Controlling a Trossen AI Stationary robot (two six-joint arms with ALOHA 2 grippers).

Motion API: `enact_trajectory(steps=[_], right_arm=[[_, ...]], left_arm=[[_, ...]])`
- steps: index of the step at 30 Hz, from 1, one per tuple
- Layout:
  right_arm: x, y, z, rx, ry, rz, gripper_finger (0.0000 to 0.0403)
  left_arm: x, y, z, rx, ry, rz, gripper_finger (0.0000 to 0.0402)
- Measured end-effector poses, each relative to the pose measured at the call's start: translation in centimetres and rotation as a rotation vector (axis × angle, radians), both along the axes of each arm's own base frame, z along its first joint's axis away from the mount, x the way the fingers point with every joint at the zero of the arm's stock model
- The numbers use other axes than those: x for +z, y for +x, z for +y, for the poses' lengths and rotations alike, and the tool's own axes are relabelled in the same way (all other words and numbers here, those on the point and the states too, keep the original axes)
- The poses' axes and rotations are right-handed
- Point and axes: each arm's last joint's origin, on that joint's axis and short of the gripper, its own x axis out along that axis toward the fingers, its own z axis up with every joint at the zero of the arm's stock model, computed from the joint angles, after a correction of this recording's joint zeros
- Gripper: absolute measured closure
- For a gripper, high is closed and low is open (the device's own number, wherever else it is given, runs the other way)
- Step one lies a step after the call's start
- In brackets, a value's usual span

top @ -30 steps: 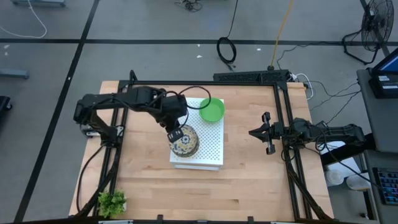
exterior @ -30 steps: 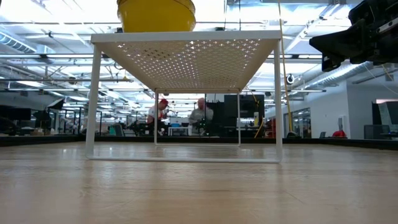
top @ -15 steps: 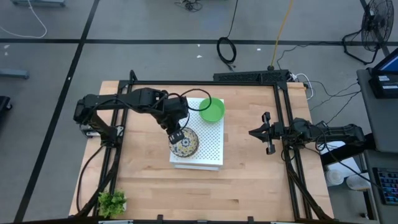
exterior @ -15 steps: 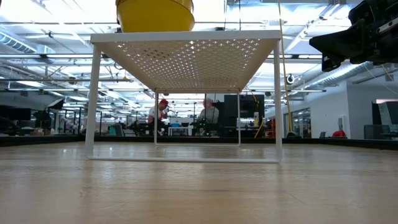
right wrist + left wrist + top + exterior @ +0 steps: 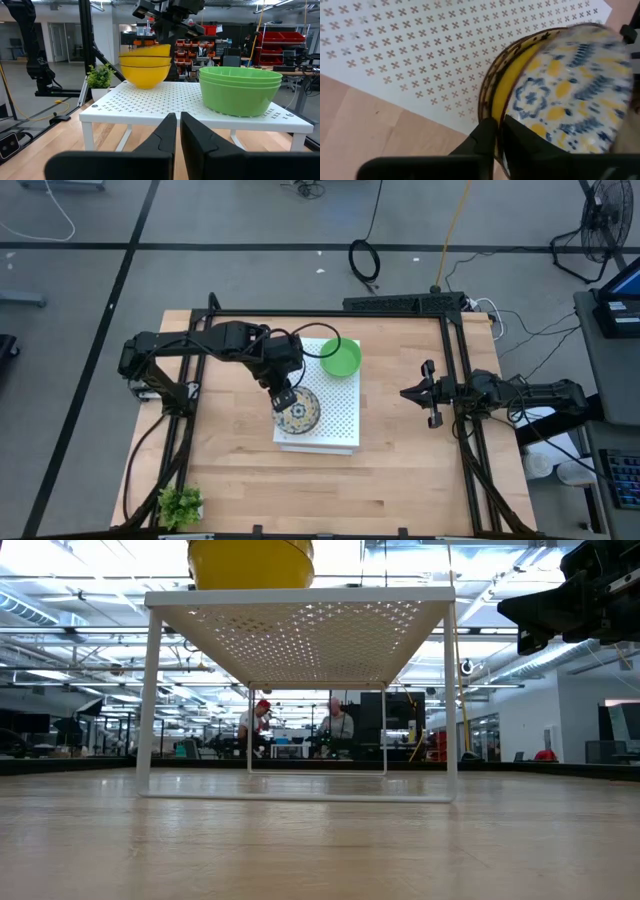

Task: Pick & Place Mini bowls
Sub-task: Stack the yellow patterned bowl on the yellow patterned bowl on the shelf, then return to Home Position

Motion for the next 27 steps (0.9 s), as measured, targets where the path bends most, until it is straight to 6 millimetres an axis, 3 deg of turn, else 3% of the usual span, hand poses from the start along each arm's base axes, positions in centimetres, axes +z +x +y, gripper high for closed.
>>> enact_trajectory(steps=[13,27], right_arm=[[0.0,0.0,0.0,0.000,0.000,0.000,0.0387],[0.0,0.0,0.0,0.000,0.000,0.000,0.0387]], left_arm=[[0.6,0.0,0.4,-0.008,-0.078,-0.025,0.0252],[5.1,-1.5,2.8,0.009,-0.109,-0.200,0.0236]])
